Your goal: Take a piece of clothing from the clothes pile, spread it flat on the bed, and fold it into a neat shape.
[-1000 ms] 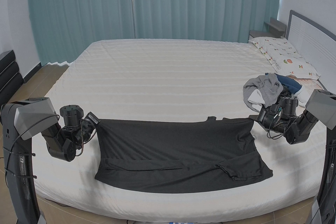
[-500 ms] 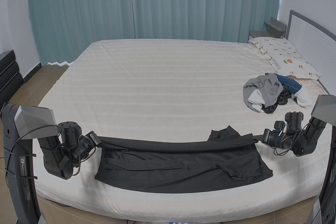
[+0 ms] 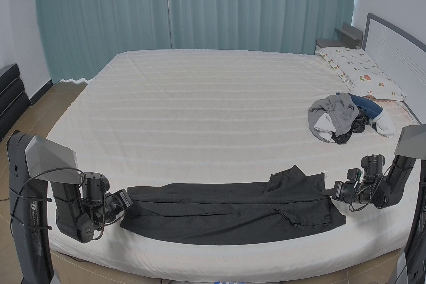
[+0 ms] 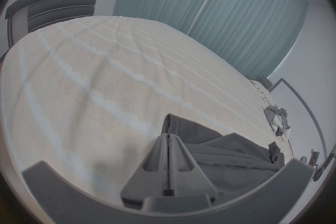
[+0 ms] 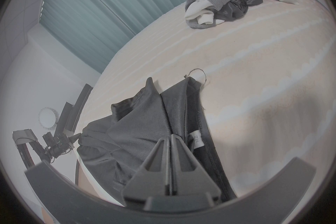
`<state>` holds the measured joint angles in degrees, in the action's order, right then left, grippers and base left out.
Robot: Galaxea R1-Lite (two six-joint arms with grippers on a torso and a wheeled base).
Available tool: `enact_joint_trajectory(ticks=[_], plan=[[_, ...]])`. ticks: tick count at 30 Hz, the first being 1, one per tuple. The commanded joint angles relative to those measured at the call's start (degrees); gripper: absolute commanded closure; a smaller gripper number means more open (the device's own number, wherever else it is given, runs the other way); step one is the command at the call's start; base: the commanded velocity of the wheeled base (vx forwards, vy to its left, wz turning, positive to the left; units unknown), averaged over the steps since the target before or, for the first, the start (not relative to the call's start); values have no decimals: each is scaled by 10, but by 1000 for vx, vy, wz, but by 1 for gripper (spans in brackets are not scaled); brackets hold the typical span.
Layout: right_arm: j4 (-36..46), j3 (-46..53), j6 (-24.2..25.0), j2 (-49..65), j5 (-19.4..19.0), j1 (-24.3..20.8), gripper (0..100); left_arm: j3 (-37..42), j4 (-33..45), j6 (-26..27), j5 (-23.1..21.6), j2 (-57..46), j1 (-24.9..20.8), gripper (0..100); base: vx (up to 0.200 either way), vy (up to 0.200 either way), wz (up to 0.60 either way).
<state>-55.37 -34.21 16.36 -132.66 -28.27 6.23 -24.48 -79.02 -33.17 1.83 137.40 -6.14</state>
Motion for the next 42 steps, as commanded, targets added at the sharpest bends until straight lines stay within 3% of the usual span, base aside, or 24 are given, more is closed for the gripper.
enact_joint_trajectory(ticks=[1, 2, 11, 19, 24, 26, 29, 34, 42], plan=[[1, 3, 1, -3, 1, 0, 0, 9, -1, -2, 0, 5, -4, 100, 0, 0, 0], [-4, 3, 1, -3, 1, 0, 0, 9, -2, -2, 0, 3, -4, 0, 0, 0, 0], [-4, -4, 39, 42, -1, 1, 0, 35, -27, -8, 1, -35, 4, 0, 0, 0, 0], [-4, -9, 100, 66, 0, -8, 0, -19, -19, -73, -1, -71, 21, 0, 0, 0, 0], [-4, -7, 119, 64, 1, -15, 0, -113, 85, -85, -29, -58, 21, 0, 0, 0, 0], [-4, -4, 126, 64, 0, -15, 0, -180, 161, -130, -42, -59, 21, 0, 0, 0, 0], [-4, 0, 127, 64, 0, -16, 0, -212, 205, -174, -53, -63, 20, 0, 0, 0, 0], [-4, 5, 128, 65, 0, -16, 0, -174, 204, -185, -93, -77, 16, 0, 0, 0, 0], [-4, 16, 148, 72, 1, -17, 0, -112, 203, -184, -96, -95, -23, 0, 0, 0, 0]])
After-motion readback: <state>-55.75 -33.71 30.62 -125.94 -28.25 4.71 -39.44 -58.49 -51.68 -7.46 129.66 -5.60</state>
